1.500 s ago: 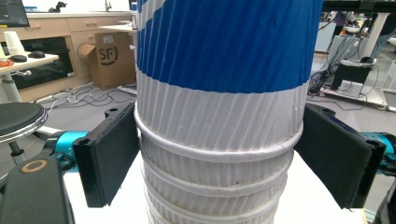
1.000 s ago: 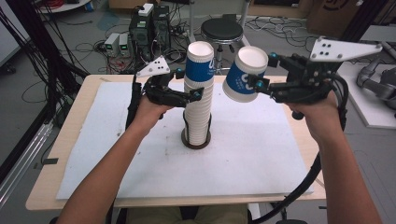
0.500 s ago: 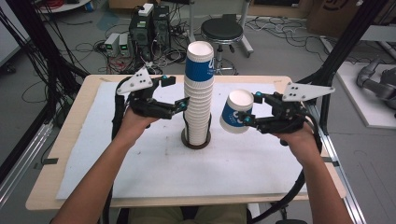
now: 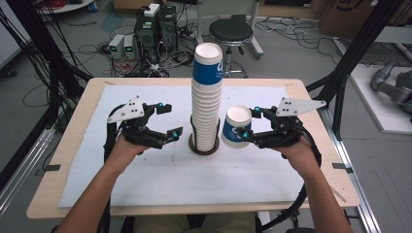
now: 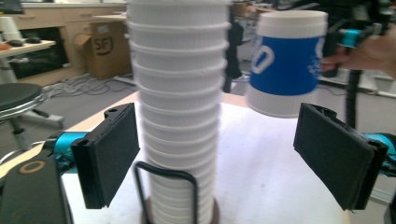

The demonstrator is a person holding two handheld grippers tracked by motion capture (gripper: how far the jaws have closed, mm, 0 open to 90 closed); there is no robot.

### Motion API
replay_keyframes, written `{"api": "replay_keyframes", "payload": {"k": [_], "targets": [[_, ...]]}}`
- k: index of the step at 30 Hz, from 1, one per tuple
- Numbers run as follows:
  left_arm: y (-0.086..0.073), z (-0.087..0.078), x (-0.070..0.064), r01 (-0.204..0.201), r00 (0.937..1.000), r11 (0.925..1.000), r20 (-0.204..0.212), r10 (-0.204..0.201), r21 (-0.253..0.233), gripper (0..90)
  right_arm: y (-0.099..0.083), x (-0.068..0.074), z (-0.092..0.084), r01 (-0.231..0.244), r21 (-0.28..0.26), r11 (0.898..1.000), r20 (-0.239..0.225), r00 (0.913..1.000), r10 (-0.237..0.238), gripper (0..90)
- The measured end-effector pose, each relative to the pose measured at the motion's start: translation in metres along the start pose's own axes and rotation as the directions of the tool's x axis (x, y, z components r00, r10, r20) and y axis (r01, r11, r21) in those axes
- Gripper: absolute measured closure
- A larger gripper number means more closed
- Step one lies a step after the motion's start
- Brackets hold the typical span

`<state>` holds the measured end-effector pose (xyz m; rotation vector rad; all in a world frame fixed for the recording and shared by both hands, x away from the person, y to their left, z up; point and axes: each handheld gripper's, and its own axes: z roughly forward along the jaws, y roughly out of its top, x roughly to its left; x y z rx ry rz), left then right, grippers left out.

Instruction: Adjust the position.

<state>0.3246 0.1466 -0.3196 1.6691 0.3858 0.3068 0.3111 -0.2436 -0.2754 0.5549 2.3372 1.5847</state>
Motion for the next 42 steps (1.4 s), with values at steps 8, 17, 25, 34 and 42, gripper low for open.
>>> {"api": "replay_keyframes", "payload": {"k": [8,17,25,34,42], "targets": [[-0.008,-0.001,-0.008,0.008,0.9996,1.0,0.028,-0.008,-0.006,14.0,0.0,0.004,0.007,0.001,0.004,1.0,-0.001,1.0,-0.001,31.1],[-0.018,0.005,-0.02,0.003,0.9926,0.9999,0.122,-0.002,-0.01,14.0,-0.003,0.014,0.022,0.025,0.005,1.0,-0.023,0.9994,-0.025,31.0],[-0.024,0.014,-0.028,-0.008,0.9877,0.9999,0.156,0.01,-0.014,13.9,-0.015,0.018,0.03,-0.01,-0.028,1.0,-0.069,0.9976,0.008,31.1],[-0.035,0.031,-0.037,-0.016,0.9817,0.9999,0.19,0.015,0.003,13.9,-0.017,0.028,0.041,-0.013,-0.048,0.999,-0.116,0.9932,0.007,31.1],[-0.037,0.044,-0.043,-0.035,0.9782,0.9993,0.205,0.036,-0.011,13.6,-0.017,0.035,0.049,-0.016,-0.053,0.998,-0.154,0.9881,0.008,31.1]]}}
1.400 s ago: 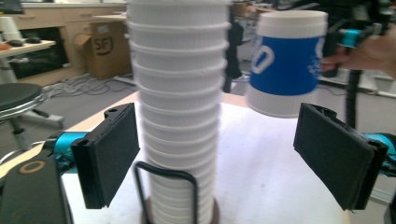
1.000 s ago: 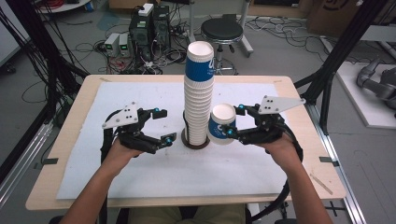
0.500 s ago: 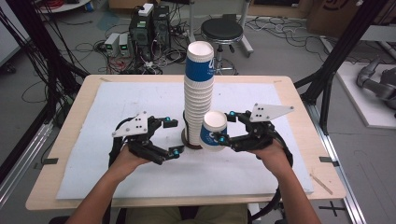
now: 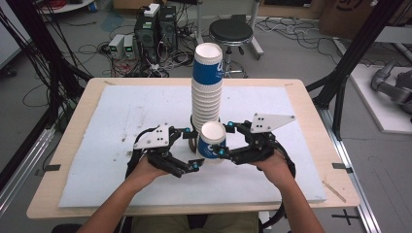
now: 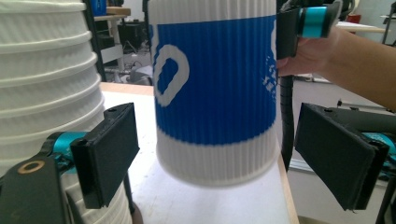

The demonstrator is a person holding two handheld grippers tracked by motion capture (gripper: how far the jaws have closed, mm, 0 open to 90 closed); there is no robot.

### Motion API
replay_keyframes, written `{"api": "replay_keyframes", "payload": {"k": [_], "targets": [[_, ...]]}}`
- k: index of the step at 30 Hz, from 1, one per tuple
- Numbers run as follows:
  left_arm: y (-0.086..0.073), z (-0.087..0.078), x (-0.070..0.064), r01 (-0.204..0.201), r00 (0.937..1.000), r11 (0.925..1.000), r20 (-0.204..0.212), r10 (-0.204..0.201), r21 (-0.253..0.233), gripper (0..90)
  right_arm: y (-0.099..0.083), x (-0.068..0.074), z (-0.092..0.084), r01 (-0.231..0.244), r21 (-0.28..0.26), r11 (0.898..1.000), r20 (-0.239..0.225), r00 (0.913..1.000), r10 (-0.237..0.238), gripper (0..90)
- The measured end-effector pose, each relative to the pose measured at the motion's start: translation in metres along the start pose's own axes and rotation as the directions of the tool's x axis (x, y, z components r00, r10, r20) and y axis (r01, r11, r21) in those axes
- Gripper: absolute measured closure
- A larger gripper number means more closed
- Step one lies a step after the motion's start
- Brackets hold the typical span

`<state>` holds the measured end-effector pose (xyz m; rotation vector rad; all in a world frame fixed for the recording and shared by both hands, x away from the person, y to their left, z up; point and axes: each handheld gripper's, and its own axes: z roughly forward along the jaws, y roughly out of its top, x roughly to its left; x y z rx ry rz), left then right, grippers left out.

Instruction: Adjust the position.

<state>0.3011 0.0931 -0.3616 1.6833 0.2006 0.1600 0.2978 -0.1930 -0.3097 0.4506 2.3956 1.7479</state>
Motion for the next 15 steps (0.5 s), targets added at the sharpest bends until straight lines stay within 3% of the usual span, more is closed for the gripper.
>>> {"api": "replay_keyframes", "payload": {"k": [11,12,15], "targets": [[-0.004,0.007,-0.001,0.013,0.9995,0.9996,0.028,-0.013,0.027,13.7,0.0,0.005,0.015,0.001,0.013,1.0,-0.043,0.9991,0.0,31.1],[-0.004,0.006,0.0,0.014,0.9995,0.9995,0.029,-0.015,0.029,18.7,0.0,0.005,0.016,0.0,0.011,1.0,-0.048,0.9989,0.001,31.1],[-0.003,0.003,0.002,0.024,0.9986,0.9985,0.045,-0.027,0.05,19.8,-0.001,0.005,0.017,-0.004,0.014,1.0,-0.05,0.9987,0.005,31.2]]}}
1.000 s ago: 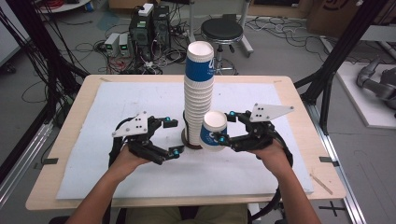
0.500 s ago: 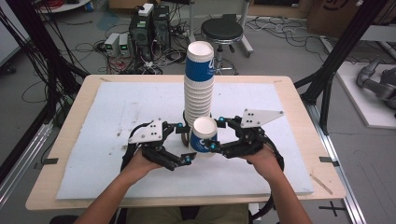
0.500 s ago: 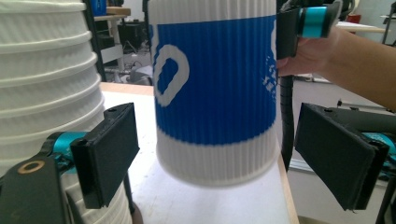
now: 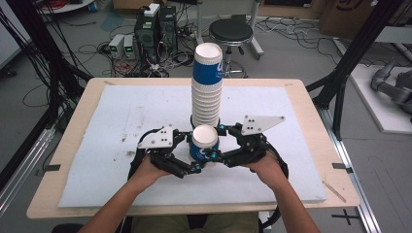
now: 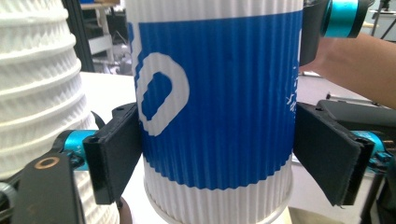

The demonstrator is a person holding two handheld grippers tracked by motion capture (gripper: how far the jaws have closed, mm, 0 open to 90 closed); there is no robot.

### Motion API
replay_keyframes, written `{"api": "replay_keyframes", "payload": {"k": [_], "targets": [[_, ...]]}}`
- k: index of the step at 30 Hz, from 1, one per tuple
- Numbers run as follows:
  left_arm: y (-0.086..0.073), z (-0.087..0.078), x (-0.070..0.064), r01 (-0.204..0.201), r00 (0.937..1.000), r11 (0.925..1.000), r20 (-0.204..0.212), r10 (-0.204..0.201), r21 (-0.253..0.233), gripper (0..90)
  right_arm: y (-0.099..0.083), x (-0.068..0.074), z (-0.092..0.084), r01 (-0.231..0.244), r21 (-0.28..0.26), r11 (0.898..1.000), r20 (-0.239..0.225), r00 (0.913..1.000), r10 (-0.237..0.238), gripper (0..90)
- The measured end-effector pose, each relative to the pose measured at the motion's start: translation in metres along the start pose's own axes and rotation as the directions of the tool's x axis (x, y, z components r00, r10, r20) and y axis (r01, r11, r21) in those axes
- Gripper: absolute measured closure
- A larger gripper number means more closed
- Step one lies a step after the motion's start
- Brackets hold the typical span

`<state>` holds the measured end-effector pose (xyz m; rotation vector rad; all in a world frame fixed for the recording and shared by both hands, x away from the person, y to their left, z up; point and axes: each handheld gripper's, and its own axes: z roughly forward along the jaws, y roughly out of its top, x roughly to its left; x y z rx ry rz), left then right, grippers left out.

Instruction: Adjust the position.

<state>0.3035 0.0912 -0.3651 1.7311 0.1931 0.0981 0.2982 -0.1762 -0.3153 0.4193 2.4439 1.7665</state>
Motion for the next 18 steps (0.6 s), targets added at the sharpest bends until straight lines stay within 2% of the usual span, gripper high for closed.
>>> {"api": "replay_keyframes", "payload": {"k": [7,9,10,11,14,17,18], "targets": [[0.005,-0.006,0.001,-0.023,0.9997,0.9975,0.004,0.023,0.066,23.3,-0.001,-0.001,0.003,0.001,0.019,1.0,-0.02,0.9998,-0.001,30.5],[0.008,-0.007,0.001,-0.021,0.9998,0.9962,-0.004,0.022,0.084,23.5,0.001,-0.001,0.003,-0.013,0.035,0.999,-0.024,0.9996,0.013,19.7],[0.009,-0.007,0.0,-0.022,0.9997,0.9952,-0.007,0.023,0.095,23.5,0.003,-0.002,0.003,-0.01,0.048,0.999,-0.014,0.9998,0.011,18.8],[0.011,-0.008,0.0,-0.027,0.9995,0.9927,-0.014,0.028,0.118,23.5,0.004,-0.002,0.003,-0.001,0.057,0.998,-0.008,1.0,0.001,18.8],[0.013,-0.008,-0.001,-0.026,0.9994,0.9889,-0.019,0.03,0.146,23.5,0.014,-0.003,0.0,0.041,0.099,0.994,-0.004,0.9992,-0.041,18.7],[0.013,-0.007,-0.002,-0.023,0.9992,0.9852,-0.03,0.028,0.17,23.5,0.024,-0.004,0.0,0.091,0.163,0.982,0.018,0.9953,-0.095,18.8],[0.013,-0.007,-0.001,-0.02,0.9992,0.9842,-0.032,0.026,0.176,23.5,0.028,-0.004,0.001,0.103,0.183,0.978,0.008,0.9943,-0.106,18.8]]}}
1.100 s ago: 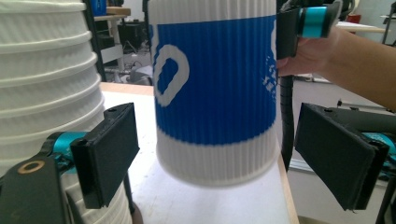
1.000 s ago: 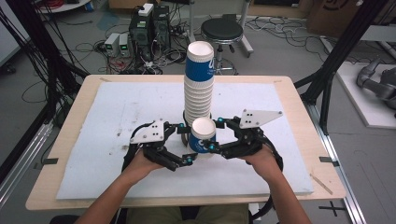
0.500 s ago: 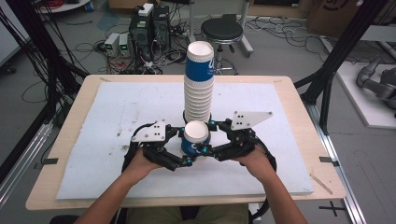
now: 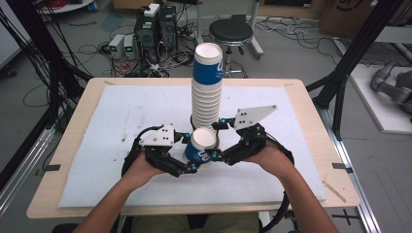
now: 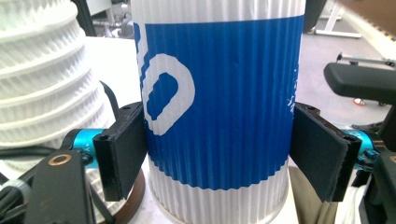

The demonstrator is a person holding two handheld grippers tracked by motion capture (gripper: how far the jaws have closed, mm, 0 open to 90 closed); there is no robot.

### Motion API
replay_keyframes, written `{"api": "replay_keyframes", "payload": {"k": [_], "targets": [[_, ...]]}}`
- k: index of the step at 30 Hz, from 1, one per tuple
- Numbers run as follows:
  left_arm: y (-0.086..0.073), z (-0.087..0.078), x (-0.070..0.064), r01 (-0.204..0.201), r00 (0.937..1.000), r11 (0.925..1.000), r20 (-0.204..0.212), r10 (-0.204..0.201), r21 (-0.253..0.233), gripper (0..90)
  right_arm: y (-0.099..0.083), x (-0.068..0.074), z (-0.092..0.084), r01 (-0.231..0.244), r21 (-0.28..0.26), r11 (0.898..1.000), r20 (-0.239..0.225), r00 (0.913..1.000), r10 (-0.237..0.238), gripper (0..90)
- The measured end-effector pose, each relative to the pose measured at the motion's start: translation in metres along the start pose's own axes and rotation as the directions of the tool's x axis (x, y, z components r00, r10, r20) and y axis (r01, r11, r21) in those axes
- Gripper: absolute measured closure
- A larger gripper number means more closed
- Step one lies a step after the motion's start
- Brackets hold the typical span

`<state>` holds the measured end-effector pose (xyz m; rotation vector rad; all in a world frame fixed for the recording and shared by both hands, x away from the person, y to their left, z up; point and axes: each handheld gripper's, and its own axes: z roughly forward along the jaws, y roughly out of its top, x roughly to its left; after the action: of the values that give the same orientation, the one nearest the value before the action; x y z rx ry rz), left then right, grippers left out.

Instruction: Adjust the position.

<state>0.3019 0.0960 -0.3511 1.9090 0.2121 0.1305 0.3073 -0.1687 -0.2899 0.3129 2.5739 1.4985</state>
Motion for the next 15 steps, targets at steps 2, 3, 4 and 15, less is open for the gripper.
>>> {"api": "replay_keyframes", "payload": {"k": [2,3,4,15], "targets": [[0.0,0.0,0.001,0.0,1.0,1.0,0.001,0.0,0.009,23.5,0.007,-0.001,0.001,0.026,0.029,0.999,-0.013,0.9996,-0.026,18.8],[-0.001,0.0,0.001,-0.001,1.0,0.9999,-0.002,0.001,0.015,23.5,0.01,-0.001,0.002,0.029,0.046,0.998,-0.019,0.9994,-0.028,18.8],[0.0,0.0,0.001,-0.007,1.0,0.9996,-0.006,0.007,0.027,23.5,0.013,-0.002,0.004,0.044,0.067,0.997,-0.026,0.9988,-0.042,18.8],[0.005,0.0,-0.005,-0.073,0.9971,0.9934,-0.014,0.074,0.089,23.5,0.031,-0.001,0.03,0.11,0.241,0.964,-0.105,0.9907,-0.086,18.9]]}}
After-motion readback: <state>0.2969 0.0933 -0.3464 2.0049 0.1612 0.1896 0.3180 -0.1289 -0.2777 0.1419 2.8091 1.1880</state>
